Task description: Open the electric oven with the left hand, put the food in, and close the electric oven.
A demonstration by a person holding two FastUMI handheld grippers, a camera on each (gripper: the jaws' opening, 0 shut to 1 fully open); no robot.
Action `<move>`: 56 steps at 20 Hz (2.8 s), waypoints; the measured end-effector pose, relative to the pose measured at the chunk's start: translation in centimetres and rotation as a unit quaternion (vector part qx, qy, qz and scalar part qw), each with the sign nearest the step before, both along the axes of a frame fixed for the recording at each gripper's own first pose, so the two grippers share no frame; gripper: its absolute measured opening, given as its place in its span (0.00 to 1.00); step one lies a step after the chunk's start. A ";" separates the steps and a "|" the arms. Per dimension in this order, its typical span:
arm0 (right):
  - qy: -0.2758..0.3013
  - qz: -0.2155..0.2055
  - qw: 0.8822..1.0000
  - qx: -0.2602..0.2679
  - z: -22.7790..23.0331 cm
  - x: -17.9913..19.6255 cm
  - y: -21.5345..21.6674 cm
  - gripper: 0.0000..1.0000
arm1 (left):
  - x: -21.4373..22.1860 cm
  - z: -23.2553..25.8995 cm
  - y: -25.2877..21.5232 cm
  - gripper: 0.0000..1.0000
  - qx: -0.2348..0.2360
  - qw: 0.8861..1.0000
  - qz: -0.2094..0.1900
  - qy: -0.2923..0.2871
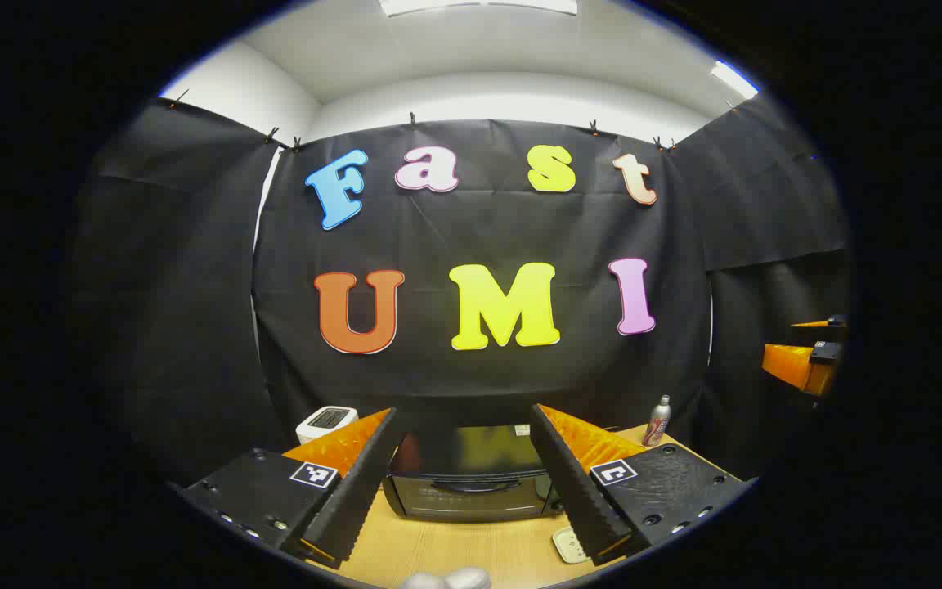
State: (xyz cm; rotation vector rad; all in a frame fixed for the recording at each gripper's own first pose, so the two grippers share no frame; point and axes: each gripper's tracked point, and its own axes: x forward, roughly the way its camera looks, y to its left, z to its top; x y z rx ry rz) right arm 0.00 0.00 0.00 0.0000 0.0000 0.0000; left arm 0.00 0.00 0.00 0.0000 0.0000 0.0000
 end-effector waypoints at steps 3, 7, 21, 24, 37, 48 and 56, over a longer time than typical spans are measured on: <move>-0.002 0.001 1.000 -0.005 0.2 0.0 -0.1 0.97 | 0.2 -0.3 -0.1 0.96 -0.005 1.000 -0.001 0.005; -0.003 0.005 1.000 -0.007 0.3 0.2 0.2 0.97 | 0.8 -0.5 -0.1 0.96 -0.007 1.000 -0.001 0.008; 0.001 0.003 1.000 -0.023 1.4 0.6 0.4 0.97 | 9.3 -10.2 -0.6 0.96 -0.001 0.999 -0.007 0.048; 0.006 -0.007 0.999 -0.032 1.4 0.4 -0.1 0.97 | 11.2 -14.0 -1.0 0.97 0.002 0.997 -0.007 0.077; 0.018 -0.033 0.998 -0.045 1.3 -1.4 -1.5 1.00 | 17.2 -23.2 -1.7 0.98 0.001 0.987 -0.012 0.163; 0.024 -0.013 0.999 -0.033 0.2 -1.2 -0.8 1.00 | 14.7 -23.6 -1.4 0.98 -0.004 0.984 -0.015 0.179; 0.032 0.003 0.999 -0.034 -1.1 -1.6 -0.5 1.00 | 10.4 -25.0 -1.4 0.97 -0.001 0.982 -0.016 0.190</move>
